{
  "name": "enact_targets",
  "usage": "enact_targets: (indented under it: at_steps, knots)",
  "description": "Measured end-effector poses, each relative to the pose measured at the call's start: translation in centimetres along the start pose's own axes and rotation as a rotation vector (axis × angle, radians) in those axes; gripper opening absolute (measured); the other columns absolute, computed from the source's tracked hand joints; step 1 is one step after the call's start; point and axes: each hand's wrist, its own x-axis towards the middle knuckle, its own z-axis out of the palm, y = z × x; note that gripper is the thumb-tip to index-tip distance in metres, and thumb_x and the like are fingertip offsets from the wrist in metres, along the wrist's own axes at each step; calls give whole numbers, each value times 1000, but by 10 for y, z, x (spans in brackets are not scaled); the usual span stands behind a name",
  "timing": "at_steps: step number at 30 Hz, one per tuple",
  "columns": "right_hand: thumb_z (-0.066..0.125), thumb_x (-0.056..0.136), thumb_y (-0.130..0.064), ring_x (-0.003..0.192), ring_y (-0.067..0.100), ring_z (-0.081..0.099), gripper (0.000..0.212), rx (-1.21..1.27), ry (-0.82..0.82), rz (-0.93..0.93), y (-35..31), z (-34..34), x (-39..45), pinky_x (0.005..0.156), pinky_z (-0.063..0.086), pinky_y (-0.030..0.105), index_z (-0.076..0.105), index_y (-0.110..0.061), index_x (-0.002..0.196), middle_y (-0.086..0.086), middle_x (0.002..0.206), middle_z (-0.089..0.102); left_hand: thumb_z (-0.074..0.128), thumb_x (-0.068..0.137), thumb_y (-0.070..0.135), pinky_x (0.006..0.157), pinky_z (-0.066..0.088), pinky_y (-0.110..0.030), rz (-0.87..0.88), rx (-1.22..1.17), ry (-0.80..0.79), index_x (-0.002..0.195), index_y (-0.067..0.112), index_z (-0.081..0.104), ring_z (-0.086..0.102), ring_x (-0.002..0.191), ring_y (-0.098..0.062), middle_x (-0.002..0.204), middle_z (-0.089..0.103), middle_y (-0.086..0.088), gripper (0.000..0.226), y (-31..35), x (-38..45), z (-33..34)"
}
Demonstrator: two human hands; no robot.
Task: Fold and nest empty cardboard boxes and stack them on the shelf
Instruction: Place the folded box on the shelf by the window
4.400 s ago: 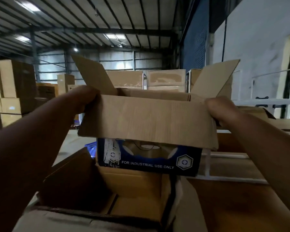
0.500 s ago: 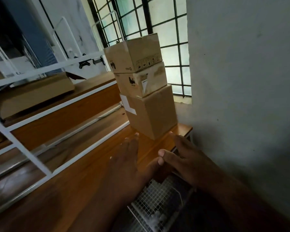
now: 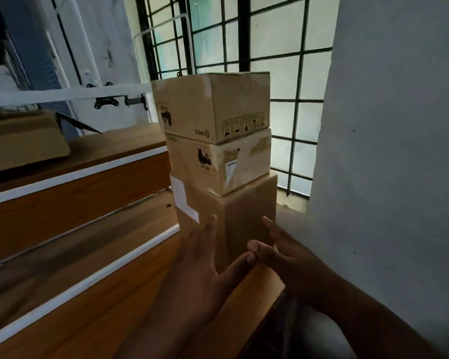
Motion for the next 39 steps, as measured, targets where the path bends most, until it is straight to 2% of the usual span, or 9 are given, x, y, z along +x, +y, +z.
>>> enact_targets:
  at_steps: [3, 6, 10, 15, 19, 26, 31, 34, 39]
  knots:
    - [50, 58, -111, 149, 3, 44, 114, 122, 64, -114, -1, -5, 48, 122, 43, 39, 36, -59, 158, -24, 166, 40, 23, 35, 121, 116, 39, -34, 126, -61, 53, 142, 58, 35, 40, 140, -2, 159, 37, 23, 125, -2, 57, -4]
    - [62, 71, -98, 121, -12, 57, 63, 181, 110, -166, -13, -23, 87, 96, 51, 12, 50, -72, 127, -34, 136, 54, 40, 60, 114, 113, 48, -48, 194, -82, 151, 149, 45, 41, 49, 139, -11, 156, 46, 18, 113, 9, 96, -10]
    - [41, 56, -114, 157, 13, 31, 128, 52, 188, -215, 1, -52, 150, 126, 38, 48, 20, -53, 166, -17, 174, 24, 48, 67, 108, 108, 51, -57, 230, -28, 335, 158, 38, 30, 49, 140, -24, 157, 46, 8, 117, 37, 138, -19]
    - [54, 81, -87, 139, 0, 45, 85, 30, 306, -476, -2, -93, 216, 117, 42, 45, 27, -54, 153, -36, 150, 39, 61, 55, 106, 123, 36, -62, 127, -25, 564, 161, 56, -11, 26, 161, -28, 177, 15, 10, 137, 84, 177, -17]
    - [58, 76, -92, 160, 22, 28, 105, 83, 313, -536, -1, -125, 262, 125, 30, 64, 20, -50, 165, -9, 168, 36, 71, 47, 94, 124, 27, -47, 43, -106, 708, 154, 58, -30, 17, 163, -23, 179, -2, 13, 151, 127, 200, -8]
    - [59, 70, -98, 165, 20, 18, 124, 193, 225, -627, 12, -152, 319, 126, 25, 67, 2, -50, 169, -13, 174, 27, 90, 51, 84, 120, 43, -54, 94, -92, 920, 160, 61, -5, 44, 151, -19, 170, 35, 10, 147, 150, 244, 14]
    - [68, 74, -89, 144, 23, 53, 113, 356, 173, -719, 18, -161, 343, 112, 47, 63, 19, -48, 168, -14, 159, 50, 95, 60, 69, 114, 51, -48, 116, -152, 938, 163, 56, 10, 56, 140, -9, 155, 54, 17, 134, 151, 251, 13]
    - [70, 73, -89, 140, 17, 56, 107, 450, 139, -718, 21, -164, 348, 111, 51, 58, 22, -58, 164, -18, 154, 54, 100, 64, 57, 109, 55, -49, 123, -201, 926, 159, 61, 20, 63, 134, -10, 148, 61, 17, 124, 151, 250, 13]
    - [68, 78, -79, 131, -6, 56, 92, 400, 125, -775, 12, -165, 350, 106, 50, 37, 41, -43, 158, -23, 138, 65, 94, 73, 36, 103, 60, -37, 149, -253, 941, 151, 64, 30, 68, 122, 1, 134, 68, 26, 106, 153, 240, 7]
